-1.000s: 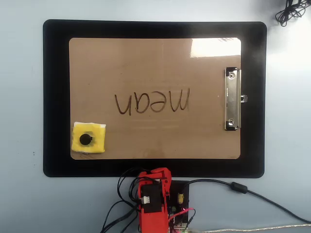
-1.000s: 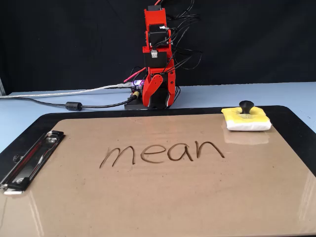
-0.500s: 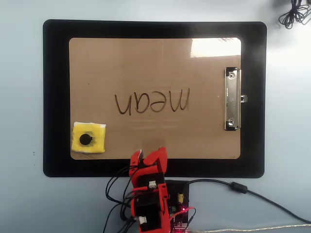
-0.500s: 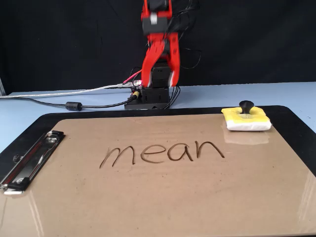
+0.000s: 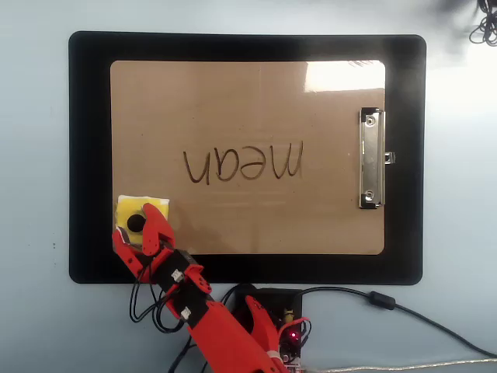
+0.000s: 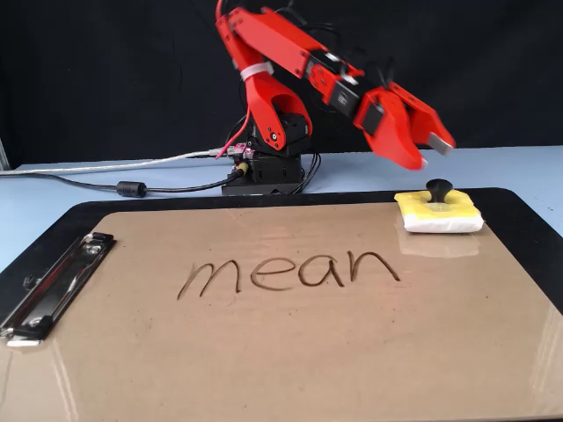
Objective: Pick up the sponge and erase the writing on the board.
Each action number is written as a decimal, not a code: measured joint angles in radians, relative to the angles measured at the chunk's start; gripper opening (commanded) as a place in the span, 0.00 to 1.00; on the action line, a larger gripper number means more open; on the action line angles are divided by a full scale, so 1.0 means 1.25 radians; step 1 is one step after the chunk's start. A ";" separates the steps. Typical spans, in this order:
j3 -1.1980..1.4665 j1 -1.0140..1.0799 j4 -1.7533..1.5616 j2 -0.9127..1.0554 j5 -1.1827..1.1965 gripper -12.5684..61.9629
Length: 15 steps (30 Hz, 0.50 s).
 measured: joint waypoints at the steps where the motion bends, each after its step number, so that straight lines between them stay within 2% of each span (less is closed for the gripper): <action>1: 0.000 -0.007 -0.055 -0.067 0.000 0.62; 8: 0.000 -0.022 -0.187 -0.252 0.001 0.62; 12: -0.002 -0.022 -0.217 -0.285 -0.001 0.61; 14: -0.004 -0.017 -0.217 -0.285 -0.001 0.55; 15: -0.002 -0.016 -0.217 -0.285 -0.001 0.49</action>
